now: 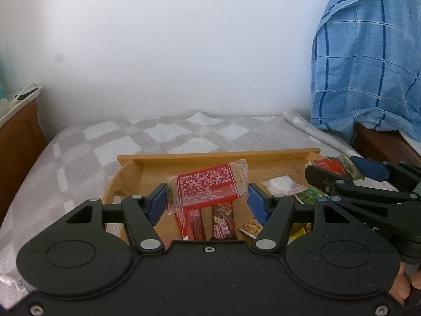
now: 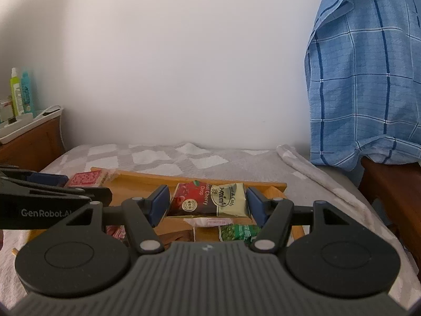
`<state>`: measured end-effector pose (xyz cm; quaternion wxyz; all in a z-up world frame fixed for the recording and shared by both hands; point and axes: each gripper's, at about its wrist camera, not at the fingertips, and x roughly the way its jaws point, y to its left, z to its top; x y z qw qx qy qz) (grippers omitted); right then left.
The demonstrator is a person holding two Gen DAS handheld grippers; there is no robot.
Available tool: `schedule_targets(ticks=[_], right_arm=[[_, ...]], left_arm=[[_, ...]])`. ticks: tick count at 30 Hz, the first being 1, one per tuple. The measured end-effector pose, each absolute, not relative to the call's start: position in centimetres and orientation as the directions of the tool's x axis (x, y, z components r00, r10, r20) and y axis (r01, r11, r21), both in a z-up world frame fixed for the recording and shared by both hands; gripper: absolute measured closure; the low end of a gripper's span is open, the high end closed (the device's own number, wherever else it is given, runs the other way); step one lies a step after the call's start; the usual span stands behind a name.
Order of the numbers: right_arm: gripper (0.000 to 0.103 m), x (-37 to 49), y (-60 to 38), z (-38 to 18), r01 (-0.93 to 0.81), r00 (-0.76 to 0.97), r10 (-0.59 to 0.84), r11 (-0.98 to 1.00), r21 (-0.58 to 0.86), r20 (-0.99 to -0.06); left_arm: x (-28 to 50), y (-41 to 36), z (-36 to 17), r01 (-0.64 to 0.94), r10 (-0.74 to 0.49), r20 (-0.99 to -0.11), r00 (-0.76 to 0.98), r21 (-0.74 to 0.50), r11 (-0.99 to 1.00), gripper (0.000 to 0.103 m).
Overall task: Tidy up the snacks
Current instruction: 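Carry the pastry and red-and-cream packet over the wooden tray with both grippers, then open both grippers to release the pastry and packet into the tray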
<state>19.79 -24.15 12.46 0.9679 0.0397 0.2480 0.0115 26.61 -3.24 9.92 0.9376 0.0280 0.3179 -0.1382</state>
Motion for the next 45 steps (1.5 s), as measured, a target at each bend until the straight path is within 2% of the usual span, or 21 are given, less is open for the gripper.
schedule_targets(ticks=[26,45], right_arm=[[0.037,26.2,-26.3,9.7,0.026,0.8,0.062,0.99,0.137,-0.597],[0.037,29.1,-26.4,8.8,0.003,0.763,0.077,0.992,0.123,-0.642]], left_arm=[[33.2,-3.2,7.7,0.225,-0.206,-0.69,0.694,-0.064,0.972,0.041],[35.8,-3.2,6.2,0.201,-0.191,-0.722,0.665,-0.074,0.977,0.041]])
